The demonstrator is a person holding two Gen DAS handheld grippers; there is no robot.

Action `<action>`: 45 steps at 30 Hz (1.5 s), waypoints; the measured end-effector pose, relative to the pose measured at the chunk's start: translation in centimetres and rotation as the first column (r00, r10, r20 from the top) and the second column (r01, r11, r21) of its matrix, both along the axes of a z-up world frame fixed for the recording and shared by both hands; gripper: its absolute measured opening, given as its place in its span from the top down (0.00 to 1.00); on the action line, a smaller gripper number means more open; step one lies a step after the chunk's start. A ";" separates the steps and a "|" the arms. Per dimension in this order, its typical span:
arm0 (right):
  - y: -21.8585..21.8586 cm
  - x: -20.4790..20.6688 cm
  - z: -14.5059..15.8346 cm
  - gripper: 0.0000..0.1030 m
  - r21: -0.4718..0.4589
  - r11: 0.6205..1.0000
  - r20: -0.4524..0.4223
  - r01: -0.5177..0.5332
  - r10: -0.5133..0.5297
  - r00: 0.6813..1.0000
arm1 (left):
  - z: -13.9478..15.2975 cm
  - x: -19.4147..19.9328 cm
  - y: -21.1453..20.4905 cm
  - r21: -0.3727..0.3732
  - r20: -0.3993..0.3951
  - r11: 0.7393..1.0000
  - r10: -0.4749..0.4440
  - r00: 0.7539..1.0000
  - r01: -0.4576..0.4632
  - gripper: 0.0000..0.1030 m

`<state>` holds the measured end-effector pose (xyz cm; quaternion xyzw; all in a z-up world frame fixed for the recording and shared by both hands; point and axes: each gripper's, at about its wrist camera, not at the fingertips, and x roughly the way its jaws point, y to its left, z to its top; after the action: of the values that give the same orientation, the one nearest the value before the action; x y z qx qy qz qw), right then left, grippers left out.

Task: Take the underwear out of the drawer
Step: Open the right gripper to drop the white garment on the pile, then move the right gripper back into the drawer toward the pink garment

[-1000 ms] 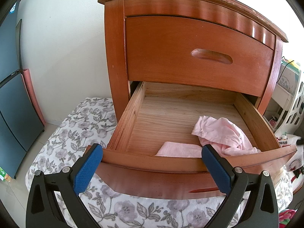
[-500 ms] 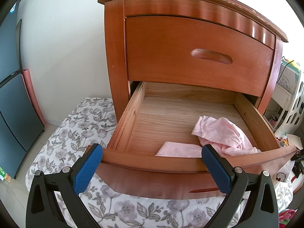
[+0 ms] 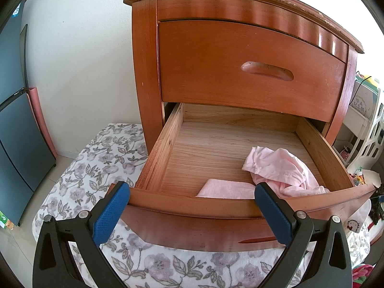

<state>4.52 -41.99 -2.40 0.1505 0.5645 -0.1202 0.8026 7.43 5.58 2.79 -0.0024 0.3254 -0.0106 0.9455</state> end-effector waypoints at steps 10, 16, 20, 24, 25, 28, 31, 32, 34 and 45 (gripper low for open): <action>-0.2 -0.4 0.2 0.00 -0.034 0.999 0.033 0.013 -0.012 0.999 | 0.0 0.0 0.0 0.000 0.000 1.000 0.000 1.000 0.000 0.00; 0.0 -0.7 2.0 0.00 -0.071 0.997 0.106 0.011 -0.004 0.994 | 0.0 -0.1 0.0 0.000 0.000 1.000 0.000 1.000 0.000 0.00; 0.7 -0.8 4.3 0.00 -0.102 0.995 0.182 0.002 0.016 0.983 | 0.0 -0.1 0.0 0.000 0.000 1.000 0.000 1.000 0.000 0.00; 2.5 -0.7 7.5 0.00 -0.131 0.991 0.267 -0.030 0.064 0.961 | 0.0 0.0 0.0 0.000 0.000 1.000 0.000 1.000 0.000 0.00; 3.0 -0.7 8.1 0.00 -0.139 0.989 0.280 -0.041 0.079 0.957 | 0.0 0.0 0.0 0.000 0.000 1.000 0.000 1.000 0.000 0.00; 5.5 -0.3 10.4 0.00 -0.157 0.982 0.332 -0.105 0.152 0.931 | 0.0 0.0 0.0 0.000 0.000 1.000 0.000 1.000 0.000 0.00; 8.7 0.1 11.9 0.00 -0.167 0.971 0.380 -0.173 0.225 0.897 | 0.0 -0.1 0.0 0.000 0.000 1.000 0.000 1.000 0.000 0.00; 9.6 0.2 12.3 0.00 -0.170 0.967 0.395 -0.189 0.243 0.886 | 0.0 0.0 0.0 0.000 0.000 1.000 -0.001 1.000 0.001 0.00; 11.7 0.6 12.7 0.00 -0.164 0.960 0.420 -0.226 0.275 0.865 | 0.0 0.0 0.0 0.000 0.000 1.000 0.000 1.000 0.000 0.00; 22.3 3.6 12.1 0.00 -0.142 0.877 0.360 -0.458 0.477 0.802 | 0.0 0.0 0.0 0.000 0.000 1.000 0.000 1.000 0.000 0.00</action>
<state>8.08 -19.64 9.70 0.0080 0.4124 0.0998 0.9055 7.42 5.58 2.79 -0.0025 0.3256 -0.0107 0.9455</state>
